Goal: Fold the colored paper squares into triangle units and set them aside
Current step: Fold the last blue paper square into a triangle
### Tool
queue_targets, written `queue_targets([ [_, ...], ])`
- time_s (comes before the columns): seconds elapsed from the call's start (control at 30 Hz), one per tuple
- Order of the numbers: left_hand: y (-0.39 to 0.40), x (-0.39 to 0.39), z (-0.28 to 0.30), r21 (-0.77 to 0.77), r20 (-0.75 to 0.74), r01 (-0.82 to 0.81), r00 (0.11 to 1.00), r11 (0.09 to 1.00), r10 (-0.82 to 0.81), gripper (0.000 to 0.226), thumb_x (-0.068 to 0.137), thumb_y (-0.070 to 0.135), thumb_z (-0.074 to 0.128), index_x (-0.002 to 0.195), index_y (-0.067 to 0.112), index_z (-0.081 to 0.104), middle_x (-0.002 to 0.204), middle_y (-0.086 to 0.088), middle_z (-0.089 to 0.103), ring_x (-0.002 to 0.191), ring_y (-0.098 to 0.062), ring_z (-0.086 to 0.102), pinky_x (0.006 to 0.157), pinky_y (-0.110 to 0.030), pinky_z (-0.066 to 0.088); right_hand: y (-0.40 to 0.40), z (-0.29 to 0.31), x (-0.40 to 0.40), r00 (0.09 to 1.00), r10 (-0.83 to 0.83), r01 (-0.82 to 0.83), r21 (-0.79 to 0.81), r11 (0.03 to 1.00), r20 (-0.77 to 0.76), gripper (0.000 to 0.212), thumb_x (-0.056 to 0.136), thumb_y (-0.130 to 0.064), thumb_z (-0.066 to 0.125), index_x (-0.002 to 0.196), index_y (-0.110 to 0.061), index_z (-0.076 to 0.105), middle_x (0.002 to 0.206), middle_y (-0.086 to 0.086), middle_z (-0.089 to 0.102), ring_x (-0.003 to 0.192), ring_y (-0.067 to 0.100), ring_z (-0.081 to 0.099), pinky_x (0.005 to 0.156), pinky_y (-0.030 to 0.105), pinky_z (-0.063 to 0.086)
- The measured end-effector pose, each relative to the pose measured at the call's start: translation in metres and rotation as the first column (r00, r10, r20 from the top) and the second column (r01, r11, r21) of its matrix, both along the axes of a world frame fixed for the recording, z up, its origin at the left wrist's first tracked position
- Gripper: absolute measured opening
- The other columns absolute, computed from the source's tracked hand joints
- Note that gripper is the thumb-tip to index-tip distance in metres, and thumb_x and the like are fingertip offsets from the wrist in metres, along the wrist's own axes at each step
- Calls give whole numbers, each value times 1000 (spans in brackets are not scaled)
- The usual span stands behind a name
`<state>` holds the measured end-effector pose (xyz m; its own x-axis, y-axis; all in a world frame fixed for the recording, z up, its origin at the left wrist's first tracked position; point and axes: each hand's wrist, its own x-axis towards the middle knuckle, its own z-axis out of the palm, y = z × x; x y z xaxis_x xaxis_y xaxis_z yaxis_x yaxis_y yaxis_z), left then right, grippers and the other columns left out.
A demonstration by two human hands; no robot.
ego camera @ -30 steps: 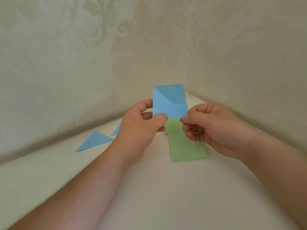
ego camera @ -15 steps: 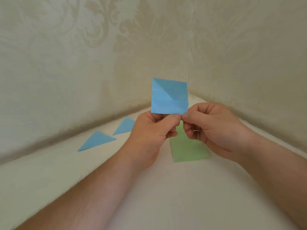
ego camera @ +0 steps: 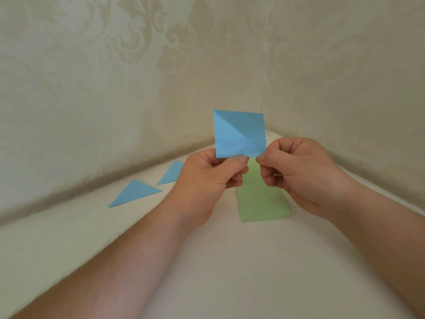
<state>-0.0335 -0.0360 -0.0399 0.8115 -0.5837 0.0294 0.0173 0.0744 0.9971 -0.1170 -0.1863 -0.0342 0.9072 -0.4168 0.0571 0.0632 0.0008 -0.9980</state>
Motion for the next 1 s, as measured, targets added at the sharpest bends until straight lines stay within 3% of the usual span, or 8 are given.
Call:
queue_targets([
  [0.47, 2, 6, -1, 19, -2, -25, 1000, 1000, 25, 9, 95, 10, 70, 88, 10, 76, 73, -2, 71, 63, -10, 60, 69, -26, 55, -5, 1, 0, 999, -35, 36, 15, 999, -27, 37, 91, -2, 66, 57, -15, 60, 62, 7, 57, 55, 17, 50, 55, 27, 46],
  [1.0, 1, 5, -1, -25, -70, -9, 998, 1000, 7, 18, 99, 13, 64, 88, 11, 78, 81, -5, 74, 68, -12, 63, 72, -26, 58, -6, 1, 1, 999, -45, 45, 36, 998, -19, 40, 91, -2, 66, 55, -18, 60, 61, 6, 57, 55, 17, 49, 56, 29, 45],
])
